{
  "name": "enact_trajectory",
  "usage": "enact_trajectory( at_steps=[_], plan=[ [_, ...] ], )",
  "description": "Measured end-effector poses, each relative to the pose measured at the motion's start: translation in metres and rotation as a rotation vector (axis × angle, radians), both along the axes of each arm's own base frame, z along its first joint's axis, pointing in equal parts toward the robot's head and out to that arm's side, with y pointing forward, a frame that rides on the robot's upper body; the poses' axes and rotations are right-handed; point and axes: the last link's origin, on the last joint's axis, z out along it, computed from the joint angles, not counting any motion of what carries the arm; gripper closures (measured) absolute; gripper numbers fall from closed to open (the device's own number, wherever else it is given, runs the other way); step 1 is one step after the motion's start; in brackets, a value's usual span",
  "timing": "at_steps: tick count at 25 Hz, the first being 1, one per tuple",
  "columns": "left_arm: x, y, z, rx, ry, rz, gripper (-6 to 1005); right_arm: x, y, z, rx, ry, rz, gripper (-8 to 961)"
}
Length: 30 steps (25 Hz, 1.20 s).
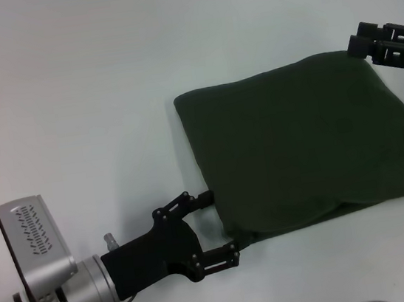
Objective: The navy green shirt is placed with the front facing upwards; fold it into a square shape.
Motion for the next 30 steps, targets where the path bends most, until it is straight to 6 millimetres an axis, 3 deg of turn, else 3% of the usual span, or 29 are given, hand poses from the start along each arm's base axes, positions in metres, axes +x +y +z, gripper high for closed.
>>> enact_trajectory(
  at_steps=[8, 14, 24, 30],
  plan=[
    [-0.0005, 0.0004, -0.0005, -0.001, 0.007, -0.002, 113, 0.0, 0.0, 0.0, 0.0, 0.0, 0.0, 205],
    [-0.0013, 0.0006, -0.0008, -0.002, 0.013, 0.0, 254, 0.0, 0.0, 0.0001, 0.001, 0.001, 0.0, 206],
    [-0.0014, 0.0007, -0.0001, 0.004, 0.017, -0.013, 254, -0.0001, -0.0001, 0.0002, 0.001, 0.001, 0.0, 206],
    [-0.0004, 0.0009, 0.0041, 0.013, 0.004, -0.037, 381, -0.0003, 0.0002, 0.0003, 0.001, 0.001, 0.001, 206]
  ],
)
